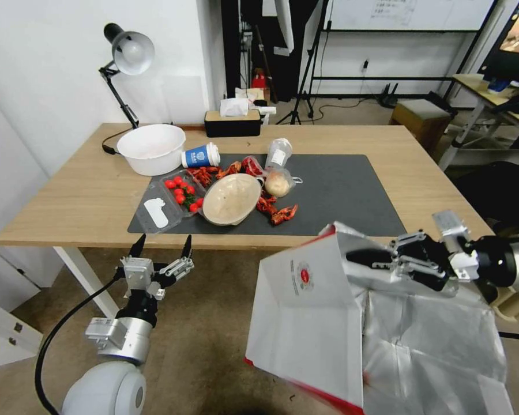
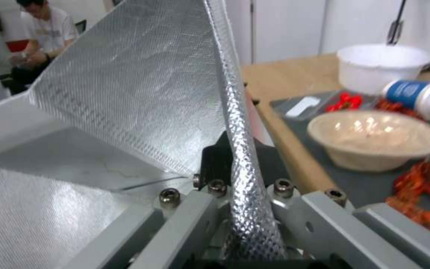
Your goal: Pick up the food delivery bag from the floor and place it on the table.
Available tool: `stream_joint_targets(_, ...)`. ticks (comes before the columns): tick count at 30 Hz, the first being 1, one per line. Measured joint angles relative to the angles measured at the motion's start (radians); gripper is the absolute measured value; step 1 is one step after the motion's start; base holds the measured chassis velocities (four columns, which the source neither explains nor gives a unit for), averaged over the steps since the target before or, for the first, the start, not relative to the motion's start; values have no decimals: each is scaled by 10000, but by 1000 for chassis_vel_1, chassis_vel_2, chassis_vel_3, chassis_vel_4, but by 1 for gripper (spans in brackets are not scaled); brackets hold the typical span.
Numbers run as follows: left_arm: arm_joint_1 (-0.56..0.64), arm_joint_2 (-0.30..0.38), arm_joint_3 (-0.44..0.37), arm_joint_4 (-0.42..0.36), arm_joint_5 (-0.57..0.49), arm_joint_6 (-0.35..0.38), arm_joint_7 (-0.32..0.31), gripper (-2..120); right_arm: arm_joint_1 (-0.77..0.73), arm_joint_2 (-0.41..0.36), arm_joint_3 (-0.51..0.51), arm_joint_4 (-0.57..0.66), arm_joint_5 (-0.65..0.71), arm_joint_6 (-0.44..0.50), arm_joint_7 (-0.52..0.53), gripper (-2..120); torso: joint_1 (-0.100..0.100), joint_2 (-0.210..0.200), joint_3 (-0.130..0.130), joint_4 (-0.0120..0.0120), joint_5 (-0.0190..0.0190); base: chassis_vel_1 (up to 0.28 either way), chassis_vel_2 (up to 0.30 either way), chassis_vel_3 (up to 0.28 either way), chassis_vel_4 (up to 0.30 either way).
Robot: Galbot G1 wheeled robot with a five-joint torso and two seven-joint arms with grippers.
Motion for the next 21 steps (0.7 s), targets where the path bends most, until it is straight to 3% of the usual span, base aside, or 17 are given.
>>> stream_joint_targets(6, 23, -19, 2, -35, 5, -6, 10, 100, 381, -52, 462, -125, 702, 17, 635, 0, -5, -8, -5, -1, 0, 0, 0, 0, 0)
stream_joint_targets(11, 47, -29, 2, -43, 11, -32, 18, 100, 1046, 10, 441, -118, 1407, 304, 2153, 0, -6, -15, -7, 0, 0, 0, 0, 0, 0)
stream_joint_targets(13, 57, -29, -5, -43, 13, -47, 23, 100, 1511, 111, 343, 6, 1904, 620, 3720, 0, -8, -18, -10, 0, 0, 0, 0, 0, 0)
stream_joint_targets(14, 57, -29, -5, -43, 13, -47, 23, 100, 1511, 111, 343, 6, 1904, 620, 3720, 0, -8, -18, -10, 0, 0, 0, 0, 0, 0)
stream_joint_targets(17, 53, -44, 5, -43, 15, -79, 36, 100, 2050, 246, 153, 194, 2173, 1022, 6346, 0, -10, -22, -12, 0, 0, 0, 0, 0, 0)
stream_joint_targets(19, 49, -47, 9, -43, 16, -80, 41, 100, 2114, 263, 116, 213, 2182, 1067, 6776, 0, -10, -23, -12, 0, 0, 0, 0, 0, 0)
stream_joint_targets(21, 39, -48, 27, -38, 25, -83, 61, 100, 2281, 331, -64, 309, 2161, 1196, 8168, 0, -11, -24, -13, -1, 0, 0, 0, 0, 0)
